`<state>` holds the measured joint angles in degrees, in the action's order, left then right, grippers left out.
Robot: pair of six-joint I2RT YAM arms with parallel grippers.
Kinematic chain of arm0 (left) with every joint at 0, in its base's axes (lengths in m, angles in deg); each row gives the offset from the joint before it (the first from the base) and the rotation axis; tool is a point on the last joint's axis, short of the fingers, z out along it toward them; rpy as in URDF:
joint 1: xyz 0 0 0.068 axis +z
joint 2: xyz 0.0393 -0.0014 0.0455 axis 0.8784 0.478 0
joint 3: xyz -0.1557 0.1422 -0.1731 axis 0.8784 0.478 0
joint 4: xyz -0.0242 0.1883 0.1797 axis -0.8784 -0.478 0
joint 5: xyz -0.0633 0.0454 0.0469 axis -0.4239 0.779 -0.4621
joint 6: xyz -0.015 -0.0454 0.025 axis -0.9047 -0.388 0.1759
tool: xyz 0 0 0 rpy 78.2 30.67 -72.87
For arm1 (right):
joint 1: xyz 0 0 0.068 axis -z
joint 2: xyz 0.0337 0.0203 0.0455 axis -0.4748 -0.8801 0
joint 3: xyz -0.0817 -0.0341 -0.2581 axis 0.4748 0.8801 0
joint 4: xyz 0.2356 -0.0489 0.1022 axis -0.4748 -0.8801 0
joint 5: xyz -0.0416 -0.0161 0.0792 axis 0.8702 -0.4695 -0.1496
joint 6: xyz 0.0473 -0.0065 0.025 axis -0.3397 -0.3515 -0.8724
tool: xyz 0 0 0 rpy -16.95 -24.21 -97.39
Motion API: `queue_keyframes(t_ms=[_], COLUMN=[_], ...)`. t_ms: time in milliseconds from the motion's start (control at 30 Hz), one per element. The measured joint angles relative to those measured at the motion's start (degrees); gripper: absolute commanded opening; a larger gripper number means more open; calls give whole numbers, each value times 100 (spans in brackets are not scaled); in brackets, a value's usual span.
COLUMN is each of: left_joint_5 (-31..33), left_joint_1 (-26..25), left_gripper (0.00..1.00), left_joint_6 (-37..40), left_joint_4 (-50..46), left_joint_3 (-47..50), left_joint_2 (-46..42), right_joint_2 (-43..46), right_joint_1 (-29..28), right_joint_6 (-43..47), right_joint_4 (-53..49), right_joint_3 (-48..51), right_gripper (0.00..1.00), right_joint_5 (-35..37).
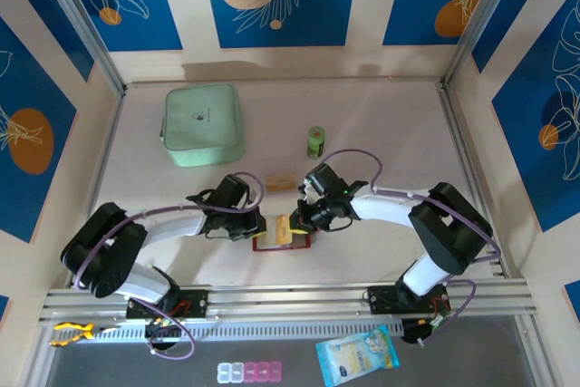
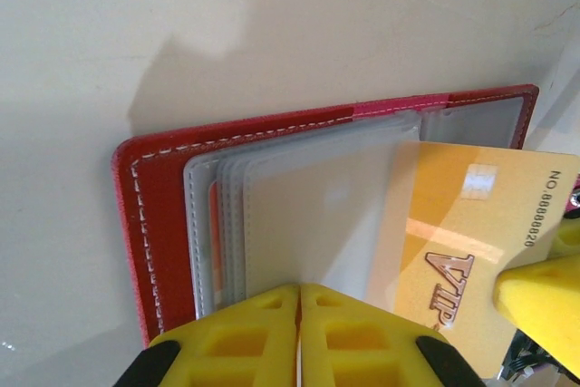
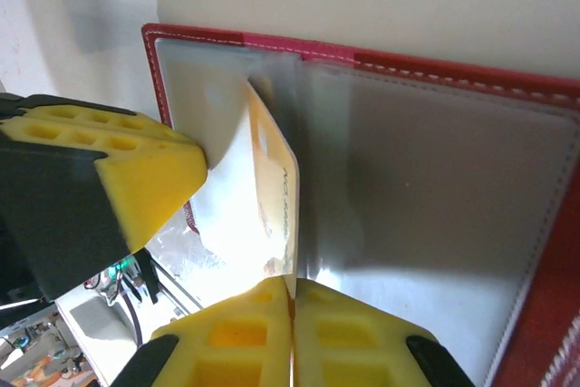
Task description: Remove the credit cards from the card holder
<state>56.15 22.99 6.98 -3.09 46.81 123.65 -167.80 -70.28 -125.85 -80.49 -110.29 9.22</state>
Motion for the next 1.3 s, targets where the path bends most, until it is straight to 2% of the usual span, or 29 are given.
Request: queue_keyframes(t_ms=[267,467,633,767,1000,1300], left_joint_5=[44,205,354,428,455,452], left_joint_1=[0,2,70,247,592,734], left_gripper=[13,17,19,22,24,25], left_joint_6=[-153,-170,-127,-59,133,179], left_joint_4=[-35,-323,-577,-737,-1069,-1237], left_joint_3=[109,61,-37,-48,-48,-20], left_joint_2=[-190,-391,-730,-1005,-1213,-1596], right_joint_2=[267,291,166,-238,-986,-2052], right_joint_1=[7,81,151,157,118,181], right_joint_6=[352,1128,2402,3755,6170,8430], right_joint_4=[-748,-1497,-2181,-2791,-3707,-4610], right_joint_3=[-173,-802,-1580,-2424,-3738,-5189], right_gripper=[4,2,0,0,0,0], right_joint_5=[286,551,776,1005,1998,2721])
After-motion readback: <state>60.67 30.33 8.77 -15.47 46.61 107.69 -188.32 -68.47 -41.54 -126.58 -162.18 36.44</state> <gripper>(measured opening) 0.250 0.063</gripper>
